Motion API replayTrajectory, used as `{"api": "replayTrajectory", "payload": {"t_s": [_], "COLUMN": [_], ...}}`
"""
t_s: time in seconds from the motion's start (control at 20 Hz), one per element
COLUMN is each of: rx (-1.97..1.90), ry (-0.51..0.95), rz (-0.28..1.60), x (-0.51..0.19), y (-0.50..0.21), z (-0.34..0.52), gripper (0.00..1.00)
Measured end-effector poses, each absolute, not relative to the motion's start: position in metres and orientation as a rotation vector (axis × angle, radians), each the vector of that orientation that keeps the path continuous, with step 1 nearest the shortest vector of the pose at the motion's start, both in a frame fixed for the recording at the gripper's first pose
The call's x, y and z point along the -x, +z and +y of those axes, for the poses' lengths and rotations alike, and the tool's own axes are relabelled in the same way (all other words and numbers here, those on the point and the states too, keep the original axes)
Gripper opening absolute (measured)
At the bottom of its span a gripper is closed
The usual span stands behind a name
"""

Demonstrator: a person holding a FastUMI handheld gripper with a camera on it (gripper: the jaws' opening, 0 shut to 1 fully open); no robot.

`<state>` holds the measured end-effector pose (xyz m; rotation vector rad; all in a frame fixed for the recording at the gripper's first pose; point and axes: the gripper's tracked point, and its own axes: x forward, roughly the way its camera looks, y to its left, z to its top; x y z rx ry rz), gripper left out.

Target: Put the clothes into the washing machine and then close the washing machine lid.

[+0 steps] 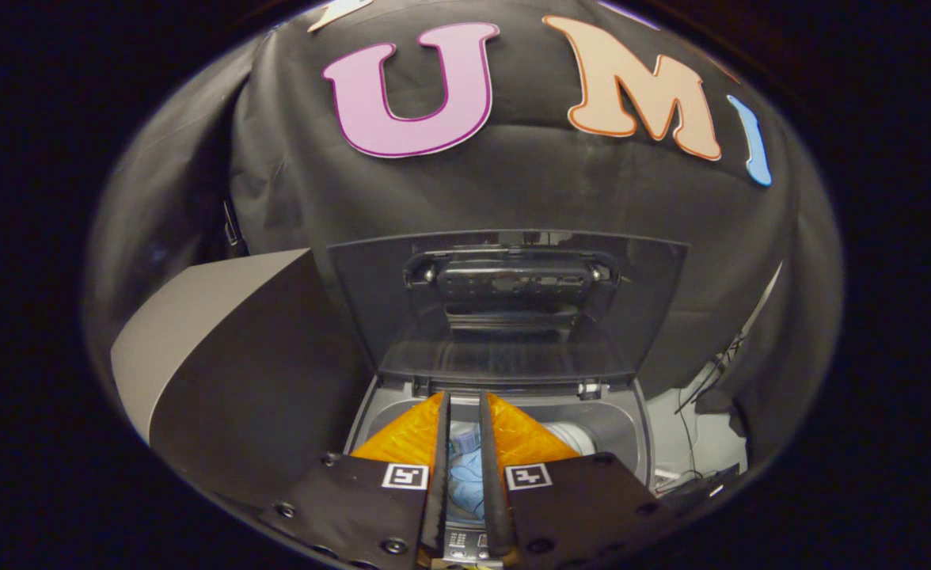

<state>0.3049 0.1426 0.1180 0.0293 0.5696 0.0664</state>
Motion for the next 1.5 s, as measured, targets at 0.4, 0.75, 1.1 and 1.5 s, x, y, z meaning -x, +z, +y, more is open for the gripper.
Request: {"api": "replayTrajectory", "payload": {"t_s": [0.4,0.75,1.1,1.5], "rx": [-0.024,0.024,0.048,0.023], "ry": [0.043,0.005,-0.064,-0.056], "rz": [0.423,0.262,0.279,0.357], "x": [-0.332,-0.38,-0.455,-0.464], "y": [0.168,0.241,0.222,0.189], "z": [0.142,0.154,0.144,0.146], "gripper": [0.67,0.87,0.93,0.99]}}
